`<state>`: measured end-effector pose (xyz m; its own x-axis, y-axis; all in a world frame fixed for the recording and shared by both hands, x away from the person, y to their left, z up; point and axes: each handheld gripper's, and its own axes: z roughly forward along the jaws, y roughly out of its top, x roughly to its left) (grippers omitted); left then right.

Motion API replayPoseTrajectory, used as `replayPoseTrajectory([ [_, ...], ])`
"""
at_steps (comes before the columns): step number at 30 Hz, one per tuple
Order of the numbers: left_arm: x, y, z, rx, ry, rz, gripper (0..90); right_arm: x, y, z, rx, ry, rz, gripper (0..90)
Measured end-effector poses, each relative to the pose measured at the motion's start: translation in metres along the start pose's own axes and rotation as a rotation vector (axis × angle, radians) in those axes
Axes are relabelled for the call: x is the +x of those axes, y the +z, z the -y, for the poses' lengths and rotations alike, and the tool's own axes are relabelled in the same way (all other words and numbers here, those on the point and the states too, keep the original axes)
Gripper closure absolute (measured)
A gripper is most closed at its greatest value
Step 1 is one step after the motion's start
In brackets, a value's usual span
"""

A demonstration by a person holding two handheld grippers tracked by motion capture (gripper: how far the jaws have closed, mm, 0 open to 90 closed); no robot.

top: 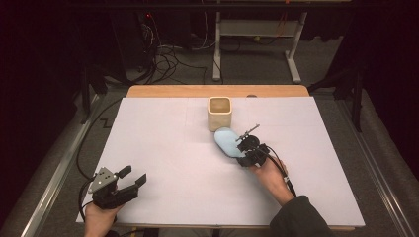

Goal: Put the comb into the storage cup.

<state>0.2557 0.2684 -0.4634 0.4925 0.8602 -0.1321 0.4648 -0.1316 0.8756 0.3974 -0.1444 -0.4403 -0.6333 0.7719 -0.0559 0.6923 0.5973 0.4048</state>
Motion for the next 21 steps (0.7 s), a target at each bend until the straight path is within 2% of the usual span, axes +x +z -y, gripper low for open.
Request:
replayPoseTrajectory([
  [10, 0.0, -0.001, 0.0, -0.006, 0.0, -0.001, 33.4, 0.003, -0.002, 0.002, -0.015, -0.026, 0.006, 70.4],
  [21, 0.001, -0.002, 0.0, -0.016, -0.008, -0.009, 33.1, 0.002, -0.016, 0.008, -0.078, -0.031, -0.029, 70.5],
])
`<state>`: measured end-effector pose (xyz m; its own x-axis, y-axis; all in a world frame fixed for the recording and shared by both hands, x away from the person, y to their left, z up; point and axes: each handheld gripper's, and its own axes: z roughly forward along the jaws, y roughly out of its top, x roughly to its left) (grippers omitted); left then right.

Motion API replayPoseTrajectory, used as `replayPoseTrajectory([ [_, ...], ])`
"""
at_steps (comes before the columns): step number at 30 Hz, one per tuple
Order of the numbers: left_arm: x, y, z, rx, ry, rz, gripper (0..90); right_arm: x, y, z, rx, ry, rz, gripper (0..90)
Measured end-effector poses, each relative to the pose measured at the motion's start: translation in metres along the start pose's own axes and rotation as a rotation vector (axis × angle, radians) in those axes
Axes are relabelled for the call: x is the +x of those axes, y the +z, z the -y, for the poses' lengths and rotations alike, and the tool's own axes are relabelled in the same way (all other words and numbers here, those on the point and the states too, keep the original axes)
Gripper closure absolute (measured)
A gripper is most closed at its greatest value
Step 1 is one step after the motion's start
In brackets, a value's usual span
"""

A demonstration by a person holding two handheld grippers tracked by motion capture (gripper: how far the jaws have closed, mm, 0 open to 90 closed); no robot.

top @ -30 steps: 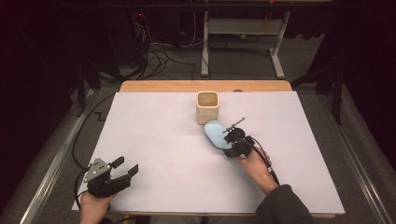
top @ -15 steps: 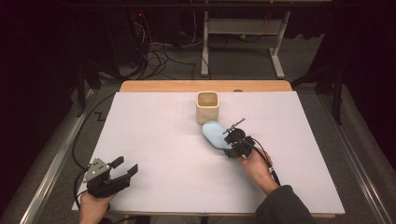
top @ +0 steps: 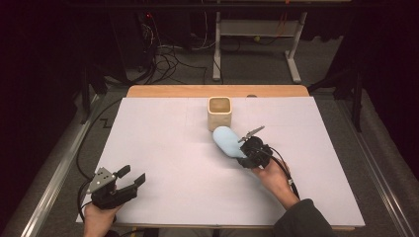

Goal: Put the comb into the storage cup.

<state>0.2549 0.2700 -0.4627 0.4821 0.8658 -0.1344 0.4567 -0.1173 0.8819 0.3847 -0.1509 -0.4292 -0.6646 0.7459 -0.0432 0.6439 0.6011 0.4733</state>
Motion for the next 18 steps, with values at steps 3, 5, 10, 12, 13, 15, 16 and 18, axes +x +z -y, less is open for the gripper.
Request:
replayPoseTrajectory([
  [3, 0.0, 0.0, 0.0, 0.001, 0.001, 0.0, 33.1, -0.001, -0.007, 0.004, -0.017, 0.002, -0.006, 70.4],
  [5, 0.0, 0.0, 0.0, 0.001, 0.0, -0.001, 33.0, -0.002, -0.013, 0.008, -0.036, 0.013, -0.016, 70.4],
  [10, 0.0, 0.0, 0.0, 0.001, -0.001, -0.001, 33.0, -0.006, -0.025, 0.017, -0.07, 0.03, -0.026, 70.4],
  [12, -0.001, 0.0, 0.0, 0.001, 0.0, 0.0, 33.0, -0.007, -0.03, 0.022, -0.079, 0.045, -0.031, 70.4],
  [13, -0.001, 0.0, 0.0, 0.001, 0.0, 0.002, 33.0, -0.008, -0.032, 0.024, -0.086, 0.043, -0.032, 70.4],
  [15, -0.001, -0.001, 0.0, -0.002, 0.002, 0.003, 33.0, -0.01, -0.037, 0.028, -0.096, 0.049, -0.037, 70.4],
  [16, -0.002, -0.001, 0.0, -0.004, 0.002, 0.002, 33.0, -0.011, -0.039, 0.03, -0.102, 0.05, -0.038, 70.4],
  [18, -0.002, -0.001, 0.0, -0.004, -0.001, 0.002, 32.9, -0.011, -0.043, 0.034, -0.114, 0.053, -0.044, 70.4],
])
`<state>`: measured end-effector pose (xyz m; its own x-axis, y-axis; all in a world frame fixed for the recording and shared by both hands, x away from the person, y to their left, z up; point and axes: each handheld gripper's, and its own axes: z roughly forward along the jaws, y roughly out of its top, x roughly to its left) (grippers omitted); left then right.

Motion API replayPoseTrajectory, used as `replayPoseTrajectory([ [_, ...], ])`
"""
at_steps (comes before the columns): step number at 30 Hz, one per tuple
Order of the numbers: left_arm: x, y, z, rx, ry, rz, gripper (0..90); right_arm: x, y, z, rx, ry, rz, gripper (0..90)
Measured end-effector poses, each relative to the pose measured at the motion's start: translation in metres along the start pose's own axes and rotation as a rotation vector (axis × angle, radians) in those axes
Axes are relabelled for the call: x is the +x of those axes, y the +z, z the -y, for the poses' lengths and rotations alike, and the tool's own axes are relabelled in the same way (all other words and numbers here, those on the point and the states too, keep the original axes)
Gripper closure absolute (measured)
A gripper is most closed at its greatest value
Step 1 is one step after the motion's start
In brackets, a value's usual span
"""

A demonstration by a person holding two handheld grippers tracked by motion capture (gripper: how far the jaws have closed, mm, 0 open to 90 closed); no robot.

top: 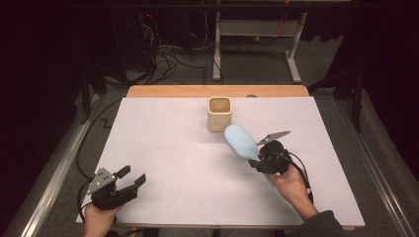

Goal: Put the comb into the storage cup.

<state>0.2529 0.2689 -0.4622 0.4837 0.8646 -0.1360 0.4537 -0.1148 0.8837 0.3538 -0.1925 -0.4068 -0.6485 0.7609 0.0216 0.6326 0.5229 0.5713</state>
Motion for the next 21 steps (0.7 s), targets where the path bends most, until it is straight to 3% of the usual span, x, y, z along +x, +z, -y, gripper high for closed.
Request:
replayPoseTrajectory([
  [10, 0.001, -0.001, 0.001, -0.004, -0.014, -0.011, 33.0, -0.001, -0.03, 0.026, -0.089, 0.006, -0.027, 70.3],
  [21, -0.004, 0.003, -0.001, 0.001, -0.008, 0.004, 32.8, -0.002, -0.038, 0.046, -0.136, 0.017, -0.034, 70.3],
])
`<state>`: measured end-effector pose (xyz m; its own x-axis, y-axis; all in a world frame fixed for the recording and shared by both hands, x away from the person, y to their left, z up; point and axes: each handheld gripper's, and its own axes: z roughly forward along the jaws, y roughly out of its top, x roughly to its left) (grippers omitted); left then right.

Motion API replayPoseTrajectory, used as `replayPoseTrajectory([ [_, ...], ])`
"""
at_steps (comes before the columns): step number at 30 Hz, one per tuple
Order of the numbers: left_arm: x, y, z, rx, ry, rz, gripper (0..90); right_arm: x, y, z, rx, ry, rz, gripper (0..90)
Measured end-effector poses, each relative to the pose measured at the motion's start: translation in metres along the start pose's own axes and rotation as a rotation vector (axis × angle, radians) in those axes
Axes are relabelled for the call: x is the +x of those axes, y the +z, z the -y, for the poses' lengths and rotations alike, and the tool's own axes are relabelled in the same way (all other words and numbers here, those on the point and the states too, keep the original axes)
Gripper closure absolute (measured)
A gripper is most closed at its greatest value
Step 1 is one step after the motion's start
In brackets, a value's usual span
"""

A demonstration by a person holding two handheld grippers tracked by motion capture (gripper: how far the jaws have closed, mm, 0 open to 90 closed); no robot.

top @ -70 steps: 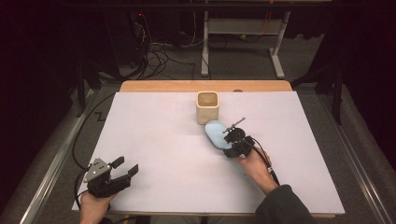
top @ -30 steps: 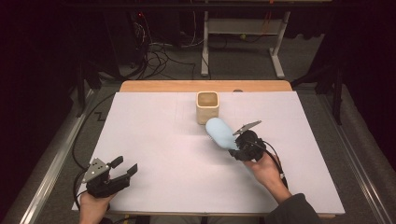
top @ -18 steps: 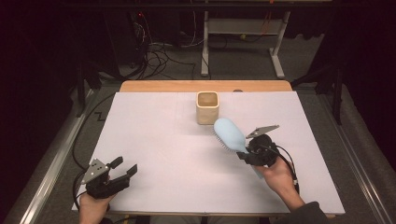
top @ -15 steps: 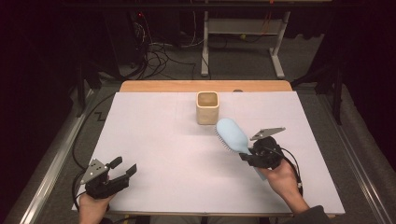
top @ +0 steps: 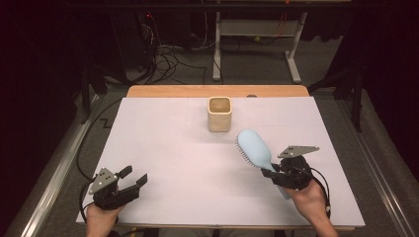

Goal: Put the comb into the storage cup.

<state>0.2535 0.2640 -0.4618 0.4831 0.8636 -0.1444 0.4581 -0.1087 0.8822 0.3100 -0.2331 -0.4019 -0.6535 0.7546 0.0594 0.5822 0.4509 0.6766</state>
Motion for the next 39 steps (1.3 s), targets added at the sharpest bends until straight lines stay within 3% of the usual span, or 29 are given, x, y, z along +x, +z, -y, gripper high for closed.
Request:
replayPoseTrajectory([
  [11, -0.003, 0.002, -0.002, -0.002, 0.0, 0.007, 32.8, 0.007, 0.001, 0.008, -0.038, -0.01, -0.023, 70.3],
  [18, -0.008, -0.002, -0.004, -0.018, 0.035, -0.001, 32.5, 0.012, 0.0, 0.014, -0.039, -0.013, -0.038, 70.3],
  [23, -0.017, 0.0, -0.006, -0.025, 0.056, 0.034, 32.3, 0.015, -0.002, 0.014, -0.048, -0.016, -0.039, 70.3],
  [26, -0.021, 0.0, -0.009, -0.039, 0.024, 0.087, 32.4, 0.016, -0.002, 0.014, -0.055, -0.023, -0.04, 70.3],
  [32, -0.035, 0.006, -0.013, -0.031, 0.066, 0.113, 32.2, 0.017, -0.002, 0.015, -0.06, -0.021, -0.046, 70.3],
  [39, -0.046, 0.013, -0.017, -0.022, 0.086, 0.152, 32.1, 0.019, -0.003, 0.015, -0.068, -0.022, -0.05, 70.3],
])
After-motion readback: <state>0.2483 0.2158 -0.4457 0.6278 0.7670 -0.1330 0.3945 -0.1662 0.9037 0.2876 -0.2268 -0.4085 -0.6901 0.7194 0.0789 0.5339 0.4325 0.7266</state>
